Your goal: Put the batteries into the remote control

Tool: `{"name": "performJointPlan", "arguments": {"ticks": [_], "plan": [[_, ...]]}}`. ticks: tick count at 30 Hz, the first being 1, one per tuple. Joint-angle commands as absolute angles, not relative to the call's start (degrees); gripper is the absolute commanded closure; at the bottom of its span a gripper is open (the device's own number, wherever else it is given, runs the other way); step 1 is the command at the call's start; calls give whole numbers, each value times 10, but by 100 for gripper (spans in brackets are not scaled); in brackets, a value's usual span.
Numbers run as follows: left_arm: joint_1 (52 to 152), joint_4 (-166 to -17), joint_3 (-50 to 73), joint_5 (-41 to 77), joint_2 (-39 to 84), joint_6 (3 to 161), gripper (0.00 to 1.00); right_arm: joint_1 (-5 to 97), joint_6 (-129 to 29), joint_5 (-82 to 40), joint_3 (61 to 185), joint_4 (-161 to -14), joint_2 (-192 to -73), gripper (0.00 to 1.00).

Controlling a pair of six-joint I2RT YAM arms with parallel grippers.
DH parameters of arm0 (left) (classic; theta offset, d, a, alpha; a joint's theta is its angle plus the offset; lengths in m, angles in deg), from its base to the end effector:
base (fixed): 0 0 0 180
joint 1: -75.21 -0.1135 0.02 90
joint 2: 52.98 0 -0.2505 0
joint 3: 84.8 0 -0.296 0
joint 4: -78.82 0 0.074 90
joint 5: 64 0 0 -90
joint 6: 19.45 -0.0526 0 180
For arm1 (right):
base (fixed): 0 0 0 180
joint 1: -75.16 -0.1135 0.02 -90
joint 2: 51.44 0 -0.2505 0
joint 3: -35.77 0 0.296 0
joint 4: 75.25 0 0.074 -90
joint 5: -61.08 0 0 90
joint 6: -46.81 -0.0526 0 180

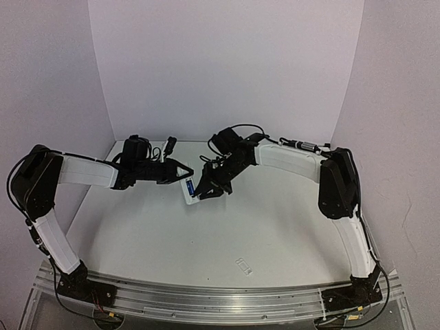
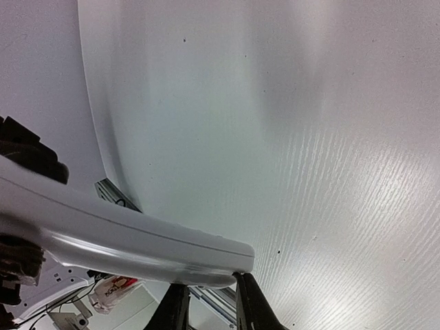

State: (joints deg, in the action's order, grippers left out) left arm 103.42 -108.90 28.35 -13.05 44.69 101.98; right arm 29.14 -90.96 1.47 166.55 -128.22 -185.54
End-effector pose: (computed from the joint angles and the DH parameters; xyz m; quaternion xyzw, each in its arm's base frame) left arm 0.3485 -0.2246 0.1650 0.1621 0.7913 -0.5003 0.3121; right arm 0.3670 0.4186 0.1769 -0.0619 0.9246 0.3757 0.0081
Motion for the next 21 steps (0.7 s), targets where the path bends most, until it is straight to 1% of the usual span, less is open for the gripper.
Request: {"name": "performJointPlan", "arguments": {"ticks": [1, 6, 11, 13, 21], "plan": [[1046, -1310, 231, -205, 357, 1066, 100, 263, -880, -69, 1654, -1377, -1873, 77], [1046, -1304, 260, -213, 348, 1052, 100, 263, -851, -65, 1677, -1374, -1844, 71], [1046, -1290, 289, -223, 330, 1036, 100, 263, -755, -40, 1680, -1367, -1787, 62], [1046, -1288, 296, -225, 323, 1035, 100, 263, -718, -28, 1664, -1360, -1760, 60], [1046, -1267, 318, -218, 303, 1039, 100, 263, -624, 15, 1567, -1291, -1655, 42]]}}
